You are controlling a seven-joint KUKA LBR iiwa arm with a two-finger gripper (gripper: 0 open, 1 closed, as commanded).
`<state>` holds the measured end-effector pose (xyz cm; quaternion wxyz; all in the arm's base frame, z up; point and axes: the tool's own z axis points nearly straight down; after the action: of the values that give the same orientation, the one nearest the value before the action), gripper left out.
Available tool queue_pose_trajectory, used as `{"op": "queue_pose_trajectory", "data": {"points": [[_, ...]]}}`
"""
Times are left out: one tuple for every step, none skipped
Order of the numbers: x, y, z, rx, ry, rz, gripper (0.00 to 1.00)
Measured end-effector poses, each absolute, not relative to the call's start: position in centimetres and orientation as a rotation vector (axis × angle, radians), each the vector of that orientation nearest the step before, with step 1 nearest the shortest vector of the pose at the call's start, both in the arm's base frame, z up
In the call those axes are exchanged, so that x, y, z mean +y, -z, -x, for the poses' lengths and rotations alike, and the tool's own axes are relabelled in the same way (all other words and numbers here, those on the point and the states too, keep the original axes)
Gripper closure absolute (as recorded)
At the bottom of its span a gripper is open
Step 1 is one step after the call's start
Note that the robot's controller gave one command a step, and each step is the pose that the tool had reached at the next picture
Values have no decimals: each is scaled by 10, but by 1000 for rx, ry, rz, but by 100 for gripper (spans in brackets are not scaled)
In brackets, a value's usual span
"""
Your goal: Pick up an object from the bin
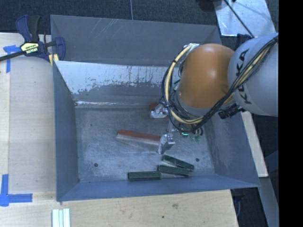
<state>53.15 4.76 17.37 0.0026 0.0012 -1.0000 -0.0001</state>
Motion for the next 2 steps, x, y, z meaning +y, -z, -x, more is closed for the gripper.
{"op": "queue_pose_trajectory", "data": {"points": [[47,-178,-533,-3145,1,-2,0],[54,-88,-544,-3158,4,246,100]]}}
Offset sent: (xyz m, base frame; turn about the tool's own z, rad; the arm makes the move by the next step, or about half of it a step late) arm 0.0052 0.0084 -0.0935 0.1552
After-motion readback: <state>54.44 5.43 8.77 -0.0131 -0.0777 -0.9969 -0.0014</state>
